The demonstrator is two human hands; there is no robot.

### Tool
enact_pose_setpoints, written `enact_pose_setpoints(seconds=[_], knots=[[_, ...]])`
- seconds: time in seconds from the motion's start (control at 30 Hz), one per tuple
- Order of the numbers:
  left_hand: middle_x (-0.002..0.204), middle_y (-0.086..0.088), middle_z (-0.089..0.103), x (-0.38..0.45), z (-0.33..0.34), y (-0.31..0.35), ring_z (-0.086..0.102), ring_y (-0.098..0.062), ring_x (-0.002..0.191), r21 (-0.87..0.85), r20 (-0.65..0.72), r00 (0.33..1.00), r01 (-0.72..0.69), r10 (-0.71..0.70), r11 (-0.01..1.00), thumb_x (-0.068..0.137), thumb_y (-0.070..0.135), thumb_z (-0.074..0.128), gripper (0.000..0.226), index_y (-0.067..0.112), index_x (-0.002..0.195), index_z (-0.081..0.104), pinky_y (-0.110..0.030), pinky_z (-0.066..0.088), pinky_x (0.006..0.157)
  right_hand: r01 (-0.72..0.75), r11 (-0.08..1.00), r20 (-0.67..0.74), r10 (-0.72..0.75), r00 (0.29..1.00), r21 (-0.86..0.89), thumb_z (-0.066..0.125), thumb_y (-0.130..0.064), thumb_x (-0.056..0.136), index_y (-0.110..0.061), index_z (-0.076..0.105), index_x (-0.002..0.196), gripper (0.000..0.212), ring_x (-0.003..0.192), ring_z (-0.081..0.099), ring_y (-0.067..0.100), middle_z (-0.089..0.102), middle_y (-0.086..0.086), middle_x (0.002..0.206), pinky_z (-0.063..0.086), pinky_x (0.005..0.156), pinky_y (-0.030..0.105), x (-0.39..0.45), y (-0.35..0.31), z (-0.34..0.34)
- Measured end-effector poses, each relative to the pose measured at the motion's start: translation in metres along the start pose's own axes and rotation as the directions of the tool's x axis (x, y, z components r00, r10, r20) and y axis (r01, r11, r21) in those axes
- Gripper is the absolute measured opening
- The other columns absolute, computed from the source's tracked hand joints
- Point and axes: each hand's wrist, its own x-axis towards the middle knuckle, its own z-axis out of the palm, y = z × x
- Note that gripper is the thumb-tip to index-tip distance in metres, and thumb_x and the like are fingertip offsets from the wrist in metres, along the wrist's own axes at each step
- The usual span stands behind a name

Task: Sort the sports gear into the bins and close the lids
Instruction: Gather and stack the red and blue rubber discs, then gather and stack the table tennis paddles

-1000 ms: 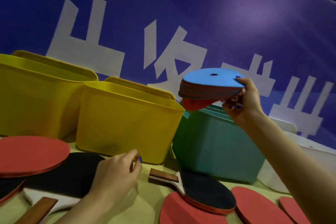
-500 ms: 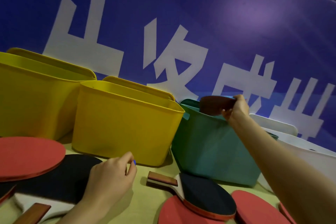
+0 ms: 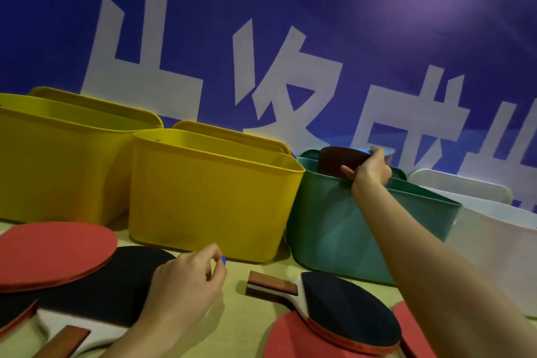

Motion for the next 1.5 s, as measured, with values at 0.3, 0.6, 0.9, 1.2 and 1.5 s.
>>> enact_pose_setpoints(seconds=[0.3, 0.6, 0.9, 1.2, 1.5], knots=[[0.056, 0.007, 0.045, -0.005, -0.007, 0.006, 0.045, -0.005, 0.051, 0.002, 0.02, 0.999, 0.028, -0.028, 1.0, 0.096, 0.036, 0.046, 0.011, 0.035, 0.085, 0.046, -0.016, 0.028, 0.044, -0.25, 0.918, 0.165, 0.31, 0.936, -0.308, 0.044, -0.017, 0.098, -0.001, 0.046, 0.083, 0.022, 0.024, 0.049, 0.013, 0.048, 0.019, 0.037, 0.039, 0.025, 0.02, 0.005, -0.033, -0.022], [0.063, 0.01, 0.046, -0.003, -0.007, 0.004, 0.047, -0.001, 0.056, 0.001, 0.076, 0.997, 0.011, -0.011, 1.0, 0.098, 0.036, 0.042, 0.005, 0.038, 0.094, 0.042, -0.012, 0.036, 0.049, -0.226, 0.782, 0.237, 0.428, 0.872, -0.581, 0.05, -0.016, 0.096, -0.005, 0.05, 0.11, 0.018, 0.072, 0.058, 0.013, 0.05, 0.003, 0.084, 0.049, 0.032, 0.03, 0.031, -0.039, -0.009], [0.059, 0.008, 0.048, -0.001, -0.004, 0.0, 0.048, -0.004, 0.053, -0.004, 0.052, 0.998, 0.03, -0.03, 1.0, 0.097, 0.036, 0.045, 0.006, 0.036, 0.09, 0.045, -0.014, 0.033, 0.045, 0.034, 0.534, 0.137, 0.153, 0.979, -0.845, 0.055, -0.006, 0.091, 0.013, 0.048, 0.107, 0.026, 0.063, 0.062, 0.029, 0.055, 0.019, 0.09, 0.055, 0.065, 0.041, 0.036, -0.088, -0.013], [0.053, 0.005, 0.048, 0.003, 0.002, -0.003, 0.046, -0.007, 0.049, -0.049, -0.005, 0.999, 0.039, -0.039, 0.998, 0.093, 0.031, 0.054, 0.012, 0.033, 0.082, 0.051, -0.017, 0.028, 0.044, 0.418, 0.768, 0.557, -0.098, 0.825, -0.485, 0.042, -0.004, 0.093, -0.012, 0.056, 0.112, 0.025, 0.069, 0.059, 0.02, 0.056, 0.012, 0.112, 0.055, 0.046, 0.032, -0.061, -0.036, -0.037], [0.052, 0.003, 0.048, 0.0, 0.003, -0.007, 0.045, -0.009, 0.049, -0.115, -0.033, 0.999, 0.019, -0.023, 0.993, 0.092, 0.026, 0.058, 0.011, 0.027, 0.081, 0.058, -0.018, 0.032, 0.045, 0.75, 0.185, 0.763, 0.299, 0.573, -0.635, 0.046, -0.035, 0.092, -0.02, 0.054, 0.12, 0.033, 0.113, 0.054, 0.024, 0.059, 0.003, 0.116, 0.04, 0.095, 0.037, -0.14, 0.114, -0.109]])
